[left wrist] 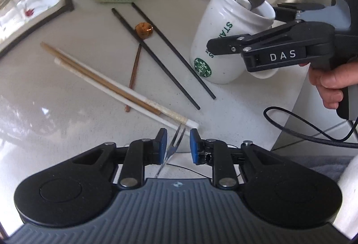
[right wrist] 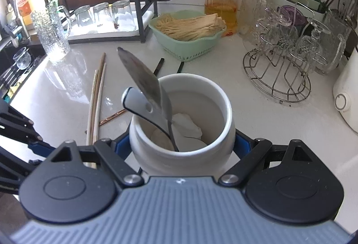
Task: Organize utensils
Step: 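Close the left tool on the metal fork handle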
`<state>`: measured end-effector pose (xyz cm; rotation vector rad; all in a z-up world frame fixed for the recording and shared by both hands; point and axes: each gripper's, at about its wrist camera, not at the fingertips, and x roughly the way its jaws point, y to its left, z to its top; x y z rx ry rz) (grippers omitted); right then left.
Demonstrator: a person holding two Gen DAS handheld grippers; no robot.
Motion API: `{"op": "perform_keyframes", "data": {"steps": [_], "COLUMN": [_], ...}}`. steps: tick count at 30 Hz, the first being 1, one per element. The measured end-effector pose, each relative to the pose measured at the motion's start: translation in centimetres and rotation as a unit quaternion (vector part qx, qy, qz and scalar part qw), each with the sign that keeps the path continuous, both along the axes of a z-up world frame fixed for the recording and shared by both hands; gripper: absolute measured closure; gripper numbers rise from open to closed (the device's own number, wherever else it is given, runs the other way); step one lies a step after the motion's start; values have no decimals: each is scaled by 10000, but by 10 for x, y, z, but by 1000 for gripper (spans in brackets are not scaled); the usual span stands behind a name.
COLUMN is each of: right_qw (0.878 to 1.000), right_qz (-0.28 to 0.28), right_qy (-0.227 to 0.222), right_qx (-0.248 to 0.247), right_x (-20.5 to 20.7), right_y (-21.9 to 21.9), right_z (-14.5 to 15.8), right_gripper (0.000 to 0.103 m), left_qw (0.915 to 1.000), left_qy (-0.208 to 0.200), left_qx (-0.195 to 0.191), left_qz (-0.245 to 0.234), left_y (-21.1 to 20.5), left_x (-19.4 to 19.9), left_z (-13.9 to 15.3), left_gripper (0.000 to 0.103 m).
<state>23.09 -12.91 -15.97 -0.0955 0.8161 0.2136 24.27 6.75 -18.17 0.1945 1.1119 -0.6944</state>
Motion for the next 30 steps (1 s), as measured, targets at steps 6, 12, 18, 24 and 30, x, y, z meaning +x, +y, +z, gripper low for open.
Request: {"op": "perform_keyframes", "data": {"steps": [6,12,18,24,30], "right_qw": [10000,9997,9995,9993,9993], "right_qz": [-90,-254,-326,-360,-384], "right_qy": [-17,-20,-19,-43,-32], "right_qx": [23,29,30,35,32], "right_x": [-1,-2,-4,-5,-4], "right_y": [0,1,1,1,2], "right_z": [-1,0,0,-1,-1], "right_gripper": [12,12,12,12,12], "left_qw": [9985,9954,9935,9906,9907], "left_qy": [-55,-53,-13,-62,-67], "left_qx": [355,563,797,1013,1007], "left_qz": [-410,-767,-813,-915,-917], "left_y": [-14,-25,-33,-39,-40], "left_x": [6,6,5,4,5], "left_z": [-2,-7,-11,-16,-17], "left_gripper": [78,78,85,85,91]}}
